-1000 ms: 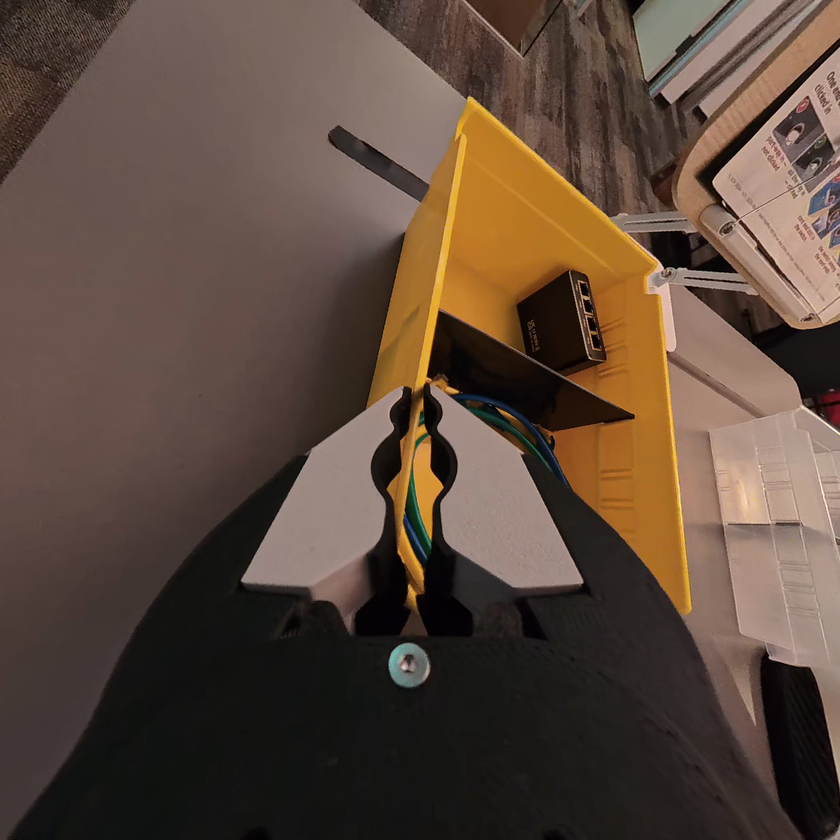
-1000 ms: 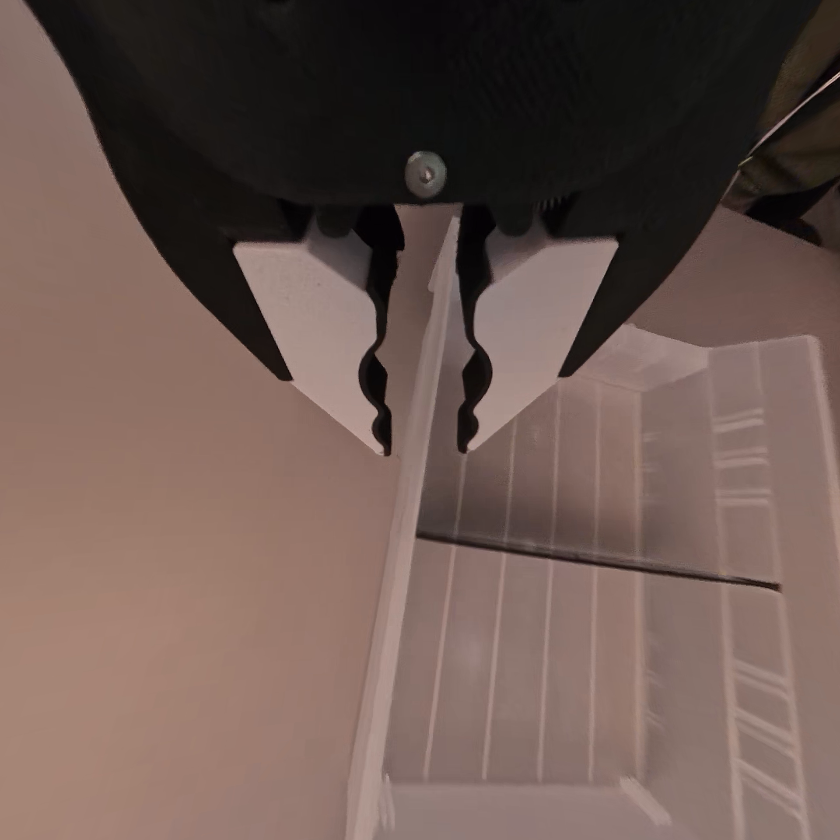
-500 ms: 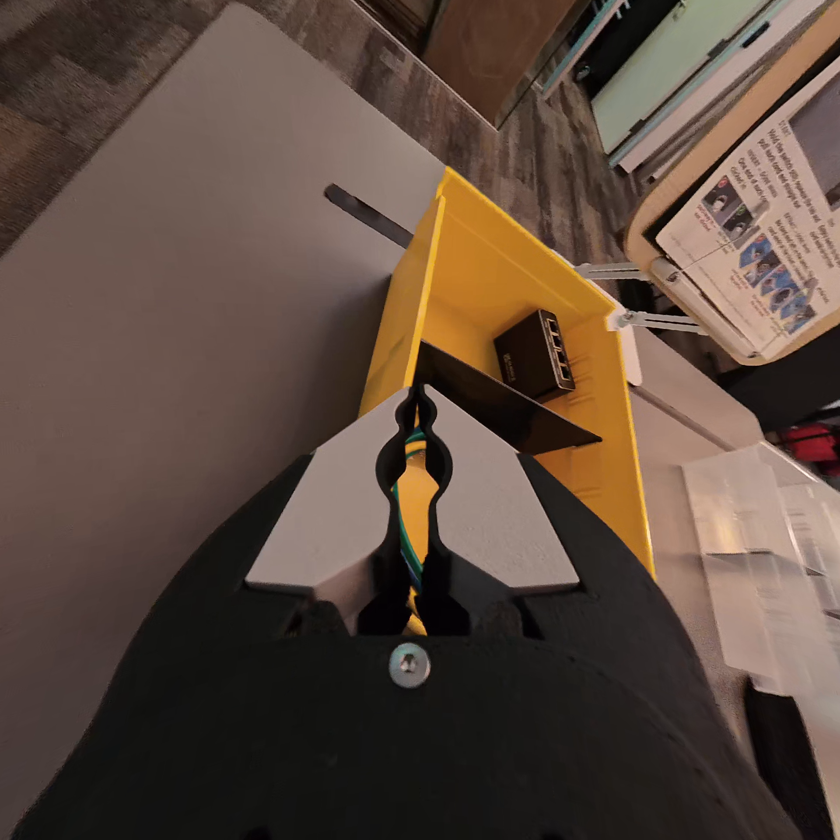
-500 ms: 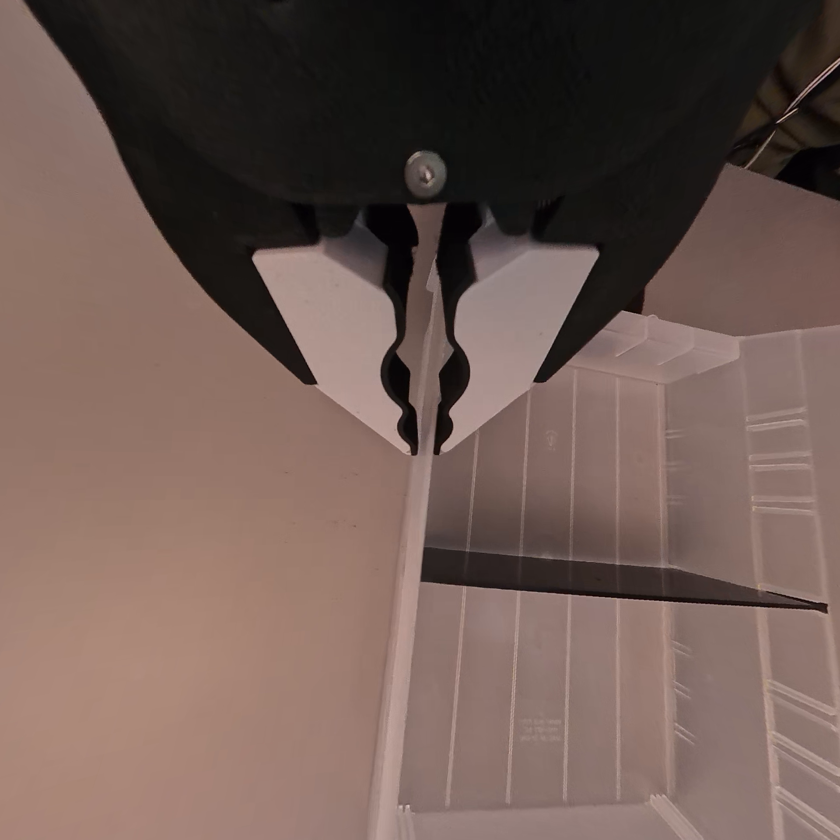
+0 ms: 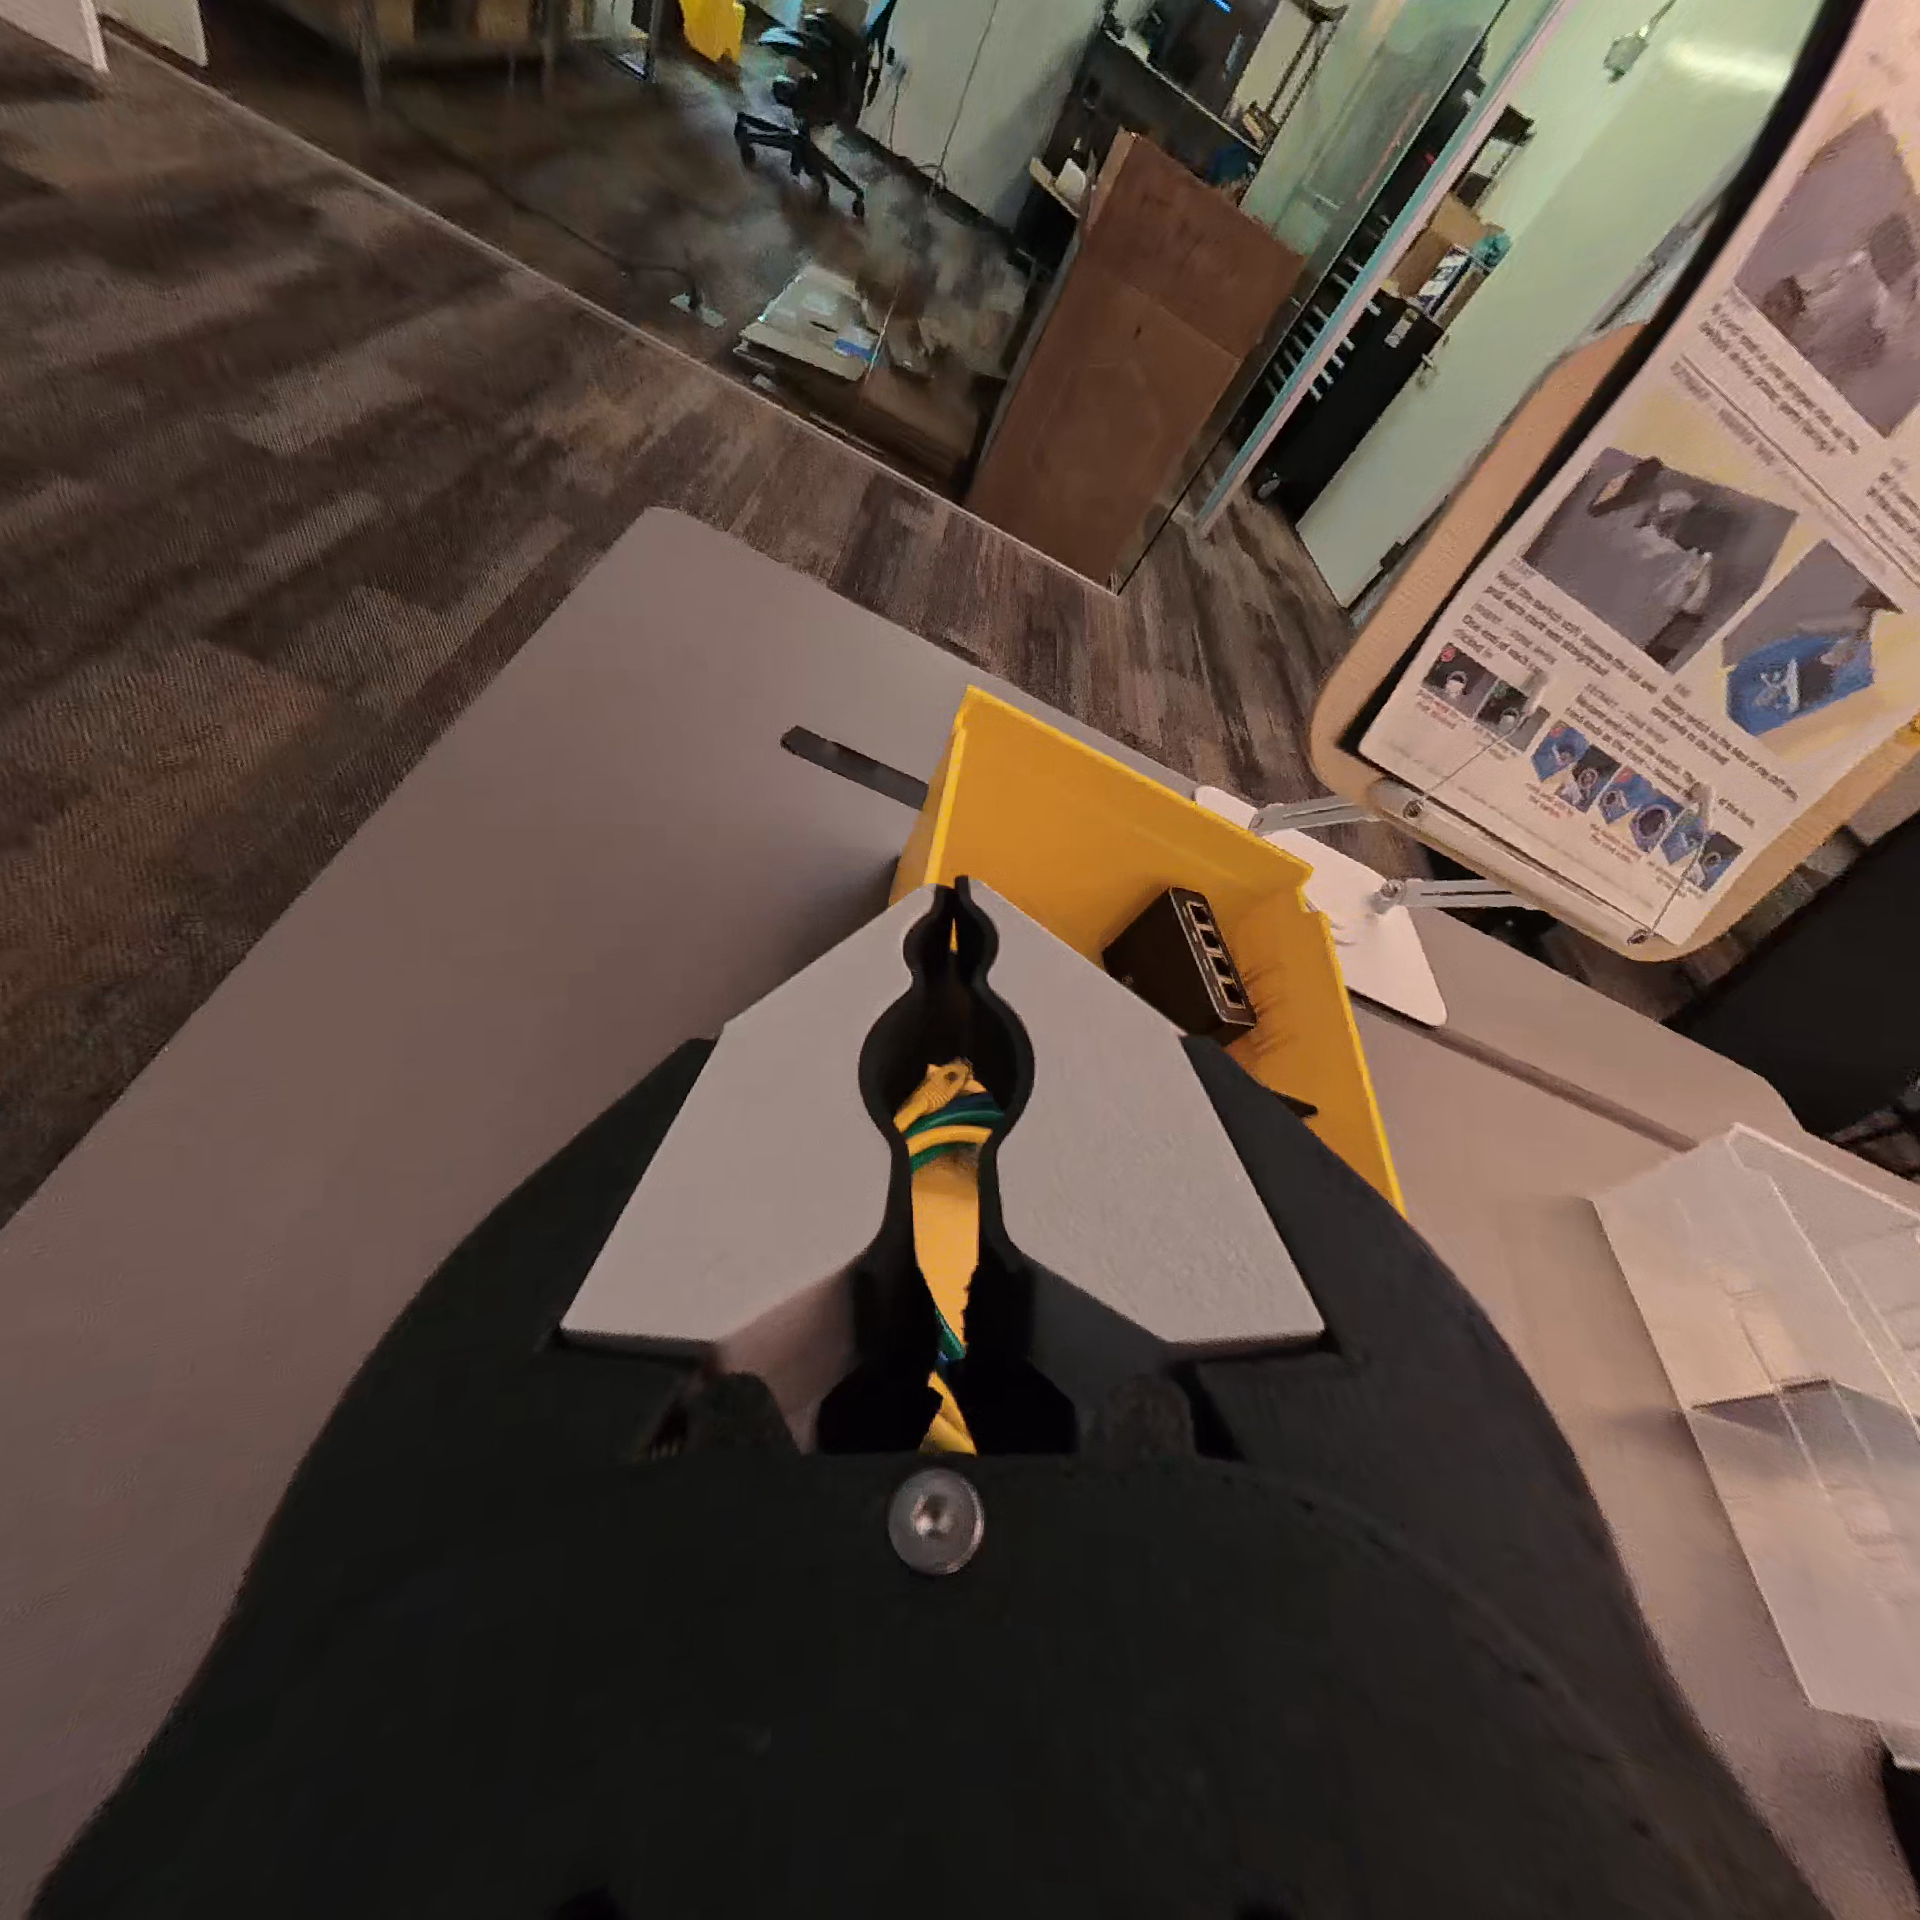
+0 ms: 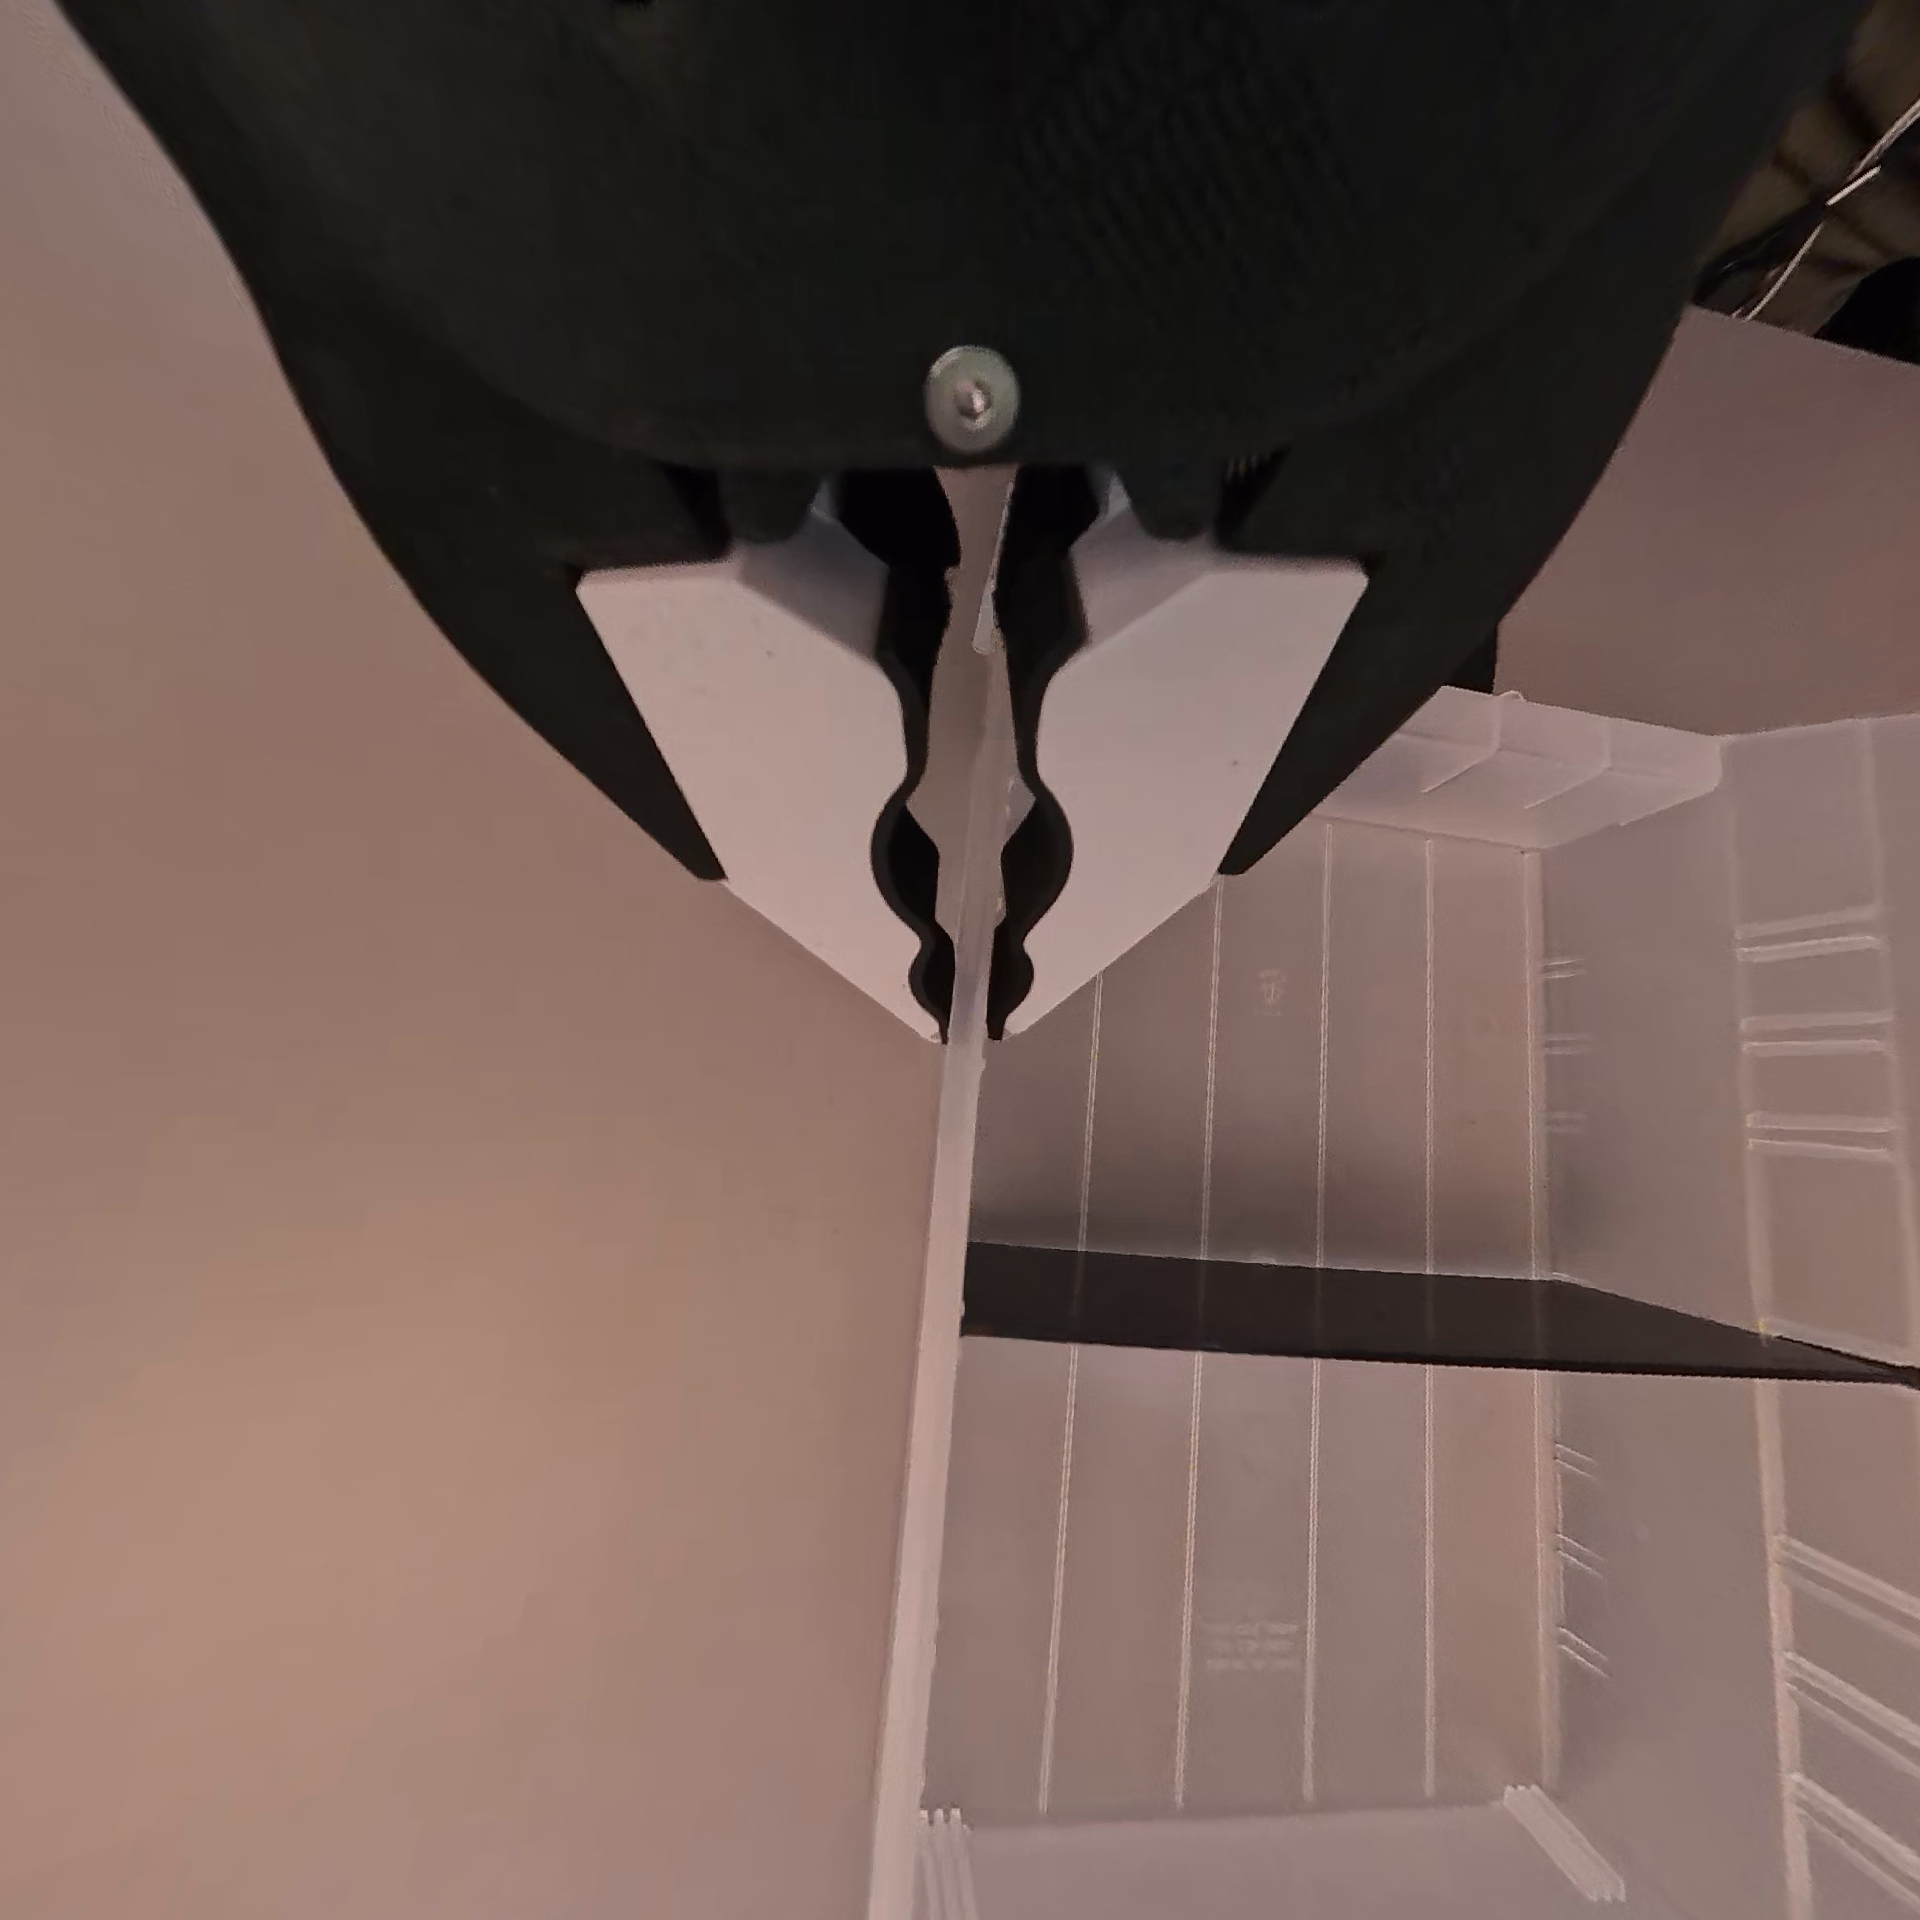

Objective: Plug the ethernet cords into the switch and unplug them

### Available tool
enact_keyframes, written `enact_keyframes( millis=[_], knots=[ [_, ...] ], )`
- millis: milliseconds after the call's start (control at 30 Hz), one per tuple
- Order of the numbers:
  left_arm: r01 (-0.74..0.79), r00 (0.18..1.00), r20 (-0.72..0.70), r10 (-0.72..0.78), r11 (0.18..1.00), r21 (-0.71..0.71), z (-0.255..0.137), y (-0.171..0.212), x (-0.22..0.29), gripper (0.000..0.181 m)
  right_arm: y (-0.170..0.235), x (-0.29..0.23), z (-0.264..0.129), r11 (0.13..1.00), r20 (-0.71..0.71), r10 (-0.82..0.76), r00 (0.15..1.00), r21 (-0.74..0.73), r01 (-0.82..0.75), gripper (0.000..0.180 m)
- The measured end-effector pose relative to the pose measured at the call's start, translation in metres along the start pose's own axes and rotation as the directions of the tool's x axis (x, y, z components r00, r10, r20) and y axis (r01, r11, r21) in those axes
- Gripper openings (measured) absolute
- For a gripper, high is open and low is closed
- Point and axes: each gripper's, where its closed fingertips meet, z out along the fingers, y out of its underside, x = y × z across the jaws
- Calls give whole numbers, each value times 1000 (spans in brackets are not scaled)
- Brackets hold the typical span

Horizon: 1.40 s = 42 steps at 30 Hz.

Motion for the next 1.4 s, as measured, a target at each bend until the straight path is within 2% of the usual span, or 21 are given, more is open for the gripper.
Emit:
enact_keyframes(
  millis=[167, 333, 567, 767, 900, 1000, 1067, 1100, 1133, 1200, 1267, 1300, 1333, 1400],
  knots=[
    [-9, 997, -77, 6, 999, -39, -6, 4, 17, 0, 7, 5, -4, 997, -55, 54, 997, 51, -52, 5],
    [-15, 994, -111, 11, 999, -36, -9, 2, 26, 0, 6, 8, -4, 998, -141, 25, 990, 59, -17, 5],
    [-26, 994, -110, 22, 999, -39, -16, 3, 27, 0, -12, 22, 3, 995, -87, 86, 992, 53, -82, 4],
    [-11, 994, -109, 11, 1000, 0, -28, -5, 26, 0, -8, 27, 0, 984, -81, 115, 990, 143, -103, 6],
    [-72, 990, -118, 74, 997, 22, -31, -10, 40, 0, -9, 28, -4, 990, -135, 14, 991, 142, 5, 6],
    [-150, 977, -146, 155, 988, 47, -37, -16, 58, 0, -25, 30, -30, 960, -254, -51, 966, 255, 118, 10],
    [-199, 961, -177, 211, 976, 85, -44, -22, 74, 2, -44, 21, -62, 903, -363, -97, 927, 359, 235, 10],
    [-223, 950, -197, 241, 969, 108, -48, -25, 84, 4, -56, 10, -81, 857, -399, -127, 908, 417, 303, 18],
    [-247, 938, -215, 271, 960, 130, -52, -27, 94, 6, -69, -8, -101, 787, -421, -161, 892, 491, 374, 26],
    [-295, 913, -241, 330, 940, 168, -58, -29, 113, 12, -92, -57, -143, 590, -433, -226, 873, 652, 476, 42],
    [-344, 884, -264, 387, 919, 193, -61, -28, 131, 20, -105, -110, -177, 389, -412, -312, 856, 767, 511, 54],
    [-371, 866, -277, 416, 907, 201, -61, -25, 140, 29, -108, -135, -189, 317, -393, -363, 845, 801, 509, 67],
    [-402, 846, -290, 448, 892, 207, -60, -20, 149, 35, -110, -158, -198, 263, -364, -417, 833, 829, 494, 76],
    [-465, 805, -304, 509, 860, 208, -57, -10, 164, 49, -115, -202, -209, 207, -284, -521, 805, 873, 442, 86]
  ],
)
